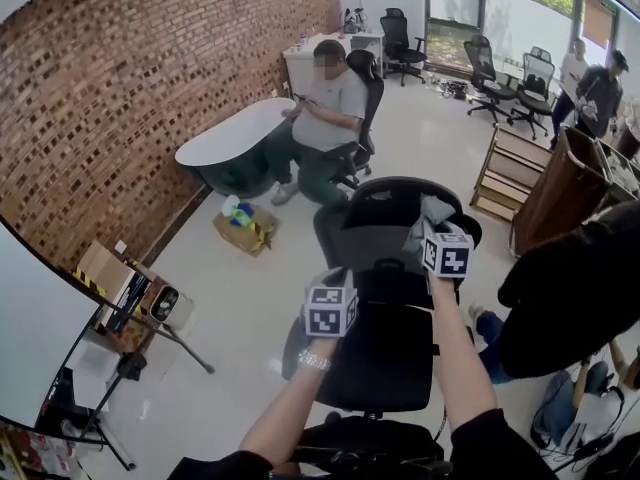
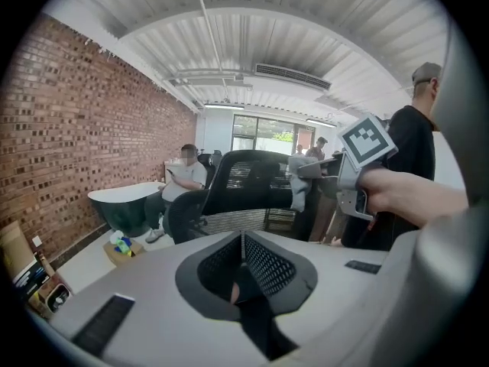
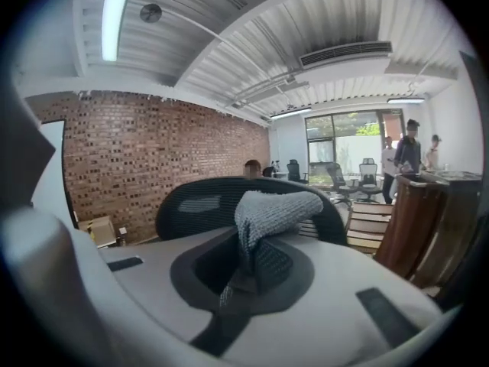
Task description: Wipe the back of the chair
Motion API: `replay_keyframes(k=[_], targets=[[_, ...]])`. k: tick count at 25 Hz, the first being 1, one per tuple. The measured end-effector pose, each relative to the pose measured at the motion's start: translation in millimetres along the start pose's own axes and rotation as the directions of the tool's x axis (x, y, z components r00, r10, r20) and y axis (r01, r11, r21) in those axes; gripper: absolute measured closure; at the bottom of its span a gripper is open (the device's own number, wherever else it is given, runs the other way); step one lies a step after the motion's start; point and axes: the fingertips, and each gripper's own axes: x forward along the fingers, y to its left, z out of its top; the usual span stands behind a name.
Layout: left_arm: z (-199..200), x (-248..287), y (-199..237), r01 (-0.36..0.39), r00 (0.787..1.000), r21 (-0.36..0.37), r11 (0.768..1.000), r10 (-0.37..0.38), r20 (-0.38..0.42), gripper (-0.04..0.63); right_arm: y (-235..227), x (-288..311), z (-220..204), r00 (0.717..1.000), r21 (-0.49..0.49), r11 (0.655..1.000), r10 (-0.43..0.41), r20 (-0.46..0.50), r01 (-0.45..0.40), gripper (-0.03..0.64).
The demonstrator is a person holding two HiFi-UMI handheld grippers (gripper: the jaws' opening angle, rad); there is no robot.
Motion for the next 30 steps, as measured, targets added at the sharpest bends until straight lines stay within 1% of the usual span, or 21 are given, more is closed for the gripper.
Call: replay_keyframes(k=[2, 5, 7, 8, 10, 13, 15, 17, 19, 21, 23, 25, 28, 30], targets=[[-5, 5, -7, 0.01, 1.0, -0.001, 1.0, -0.01, -0.003, 0.577, -45, -16, -9, 0.997, 0.018, 0.997, -0.076, -0.001, 0.076, 0.591], [-13, 12, -10, 0.009, 1.0, 0.0, 1.0, -0.009, -0.023, 0.577, -103, -36, -24, 0.986, 0.085, 0.982, -0.168, -0.018, 0.169, 0.591], [-19, 14, -10, 0.008, 0.999, -0.002, 1.0, -0.008, -0.04, 0.577, -115, -46, -28, 0.982, 0.114, 0.975, -0.189, -0.025, 0.191, 0.591], [-21, 14, -10, 0.007, 0.999, -0.002, 1.0, -0.007, -0.048, 0.577, -109, -48, -29, 0.983, 0.114, 0.976, -0.181, -0.034, 0.184, 0.591], [-23, 12, -9, 0.001, 0.998, -0.003, 1.0, -0.001, -0.063, 0.577, -75, -46, -21, 0.992, 0.095, 0.988, -0.125, -0.019, 0.126, 0.591], [-24, 15, -4, -0.014, 0.997, 0.001, 1.0, 0.014, -0.078, 0.577, 7, -28, -5, 0.999, 0.064, 0.997, 0.033, 0.011, -0.034, 0.591], [-27, 16, 5, -0.039, 0.995, 0.003, 0.999, 0.039, -0.088, 0.58, 70, -11, 1, 0.988, 0.033, 0.988, 0.151, 0.017, -0.151, 0.591], [-27, 13, 17, -0.063, 0.993, 0.002, 0.998, 0.063, -0.097, 0.591, 125, 7, -1, 0.972, 0.003, 0.972, 0.236, -0.007, -0.236, 0.591], [-22, 9, 26, -0.071, 0.994, -0.005, 0.997, 0.07, -0.087, 0.591, 165, 21, -6, 0.958, -0.033, 0.958, 0.282, -0.044, -0.284, 0.591], [-19, 4, 33, -0.075, 0.994, -0.009, 0.997, 0.074, -0.083, 0.591, 187, 33, -6, 0.952, -0.064, 0.951, 0.299, -0.066, -0.303, 0.591], [-21, 0, 37, -0.083, 0.993, -0.012, 0.996, 0.081, -0.086, 0.591, 182, 46, -19, 0.953, -0.063, 0.955, 0.284, -0.105, -0.291, 0.591], [-23, -2, 43, -0.091, 0.993, -0.016, 0.996, 0.09, -0.082, 0.591, 160, 56, -31, 0.962, -0.059, 0.967, 0.239, -0.132, -0.248, 0.591], [-22, -1, 52, -0.091, 0.993, -0.034, 0.995, 0.088, -0.08, 0.591, 110, 58, -35, 0.98, -0.04, 0.988, 0.139, -0.141, -0.146, 0.591], [-20, 0, 54, -0.081, 0.994, -0.039, 0.996, 0.078, -0.077, 0.592, 69, 50, -28, 0.993, -0.025, 0.998, 0.059, -0.107, -0.062, 0.591]])
